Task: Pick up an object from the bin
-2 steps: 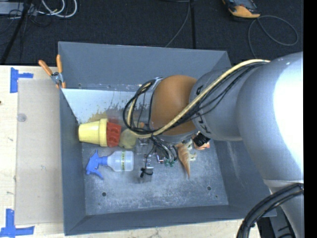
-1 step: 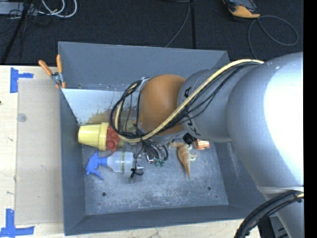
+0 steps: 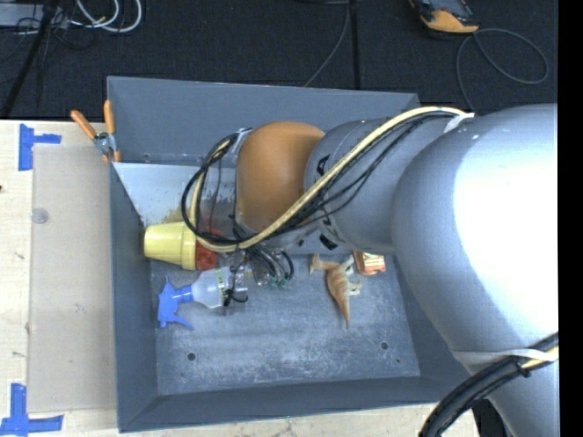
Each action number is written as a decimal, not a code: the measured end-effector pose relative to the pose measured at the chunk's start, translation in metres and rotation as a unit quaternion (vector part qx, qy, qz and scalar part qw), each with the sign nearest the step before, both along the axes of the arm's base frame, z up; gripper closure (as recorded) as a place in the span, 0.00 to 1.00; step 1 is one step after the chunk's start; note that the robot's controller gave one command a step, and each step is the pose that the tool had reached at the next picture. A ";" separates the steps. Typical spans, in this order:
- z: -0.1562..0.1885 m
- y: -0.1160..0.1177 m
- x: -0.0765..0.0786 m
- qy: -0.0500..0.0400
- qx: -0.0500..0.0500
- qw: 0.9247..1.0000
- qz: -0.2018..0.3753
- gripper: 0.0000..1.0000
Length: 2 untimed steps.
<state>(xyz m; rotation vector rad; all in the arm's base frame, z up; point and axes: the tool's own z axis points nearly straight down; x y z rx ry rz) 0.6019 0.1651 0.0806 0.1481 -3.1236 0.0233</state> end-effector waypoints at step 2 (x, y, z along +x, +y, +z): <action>0.007 0.003 0.000 0.000 -0.001 1.000 0.010 1.00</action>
Offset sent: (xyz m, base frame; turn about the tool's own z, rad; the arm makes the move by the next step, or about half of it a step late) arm -0.0007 0.0092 0.0117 -0.0389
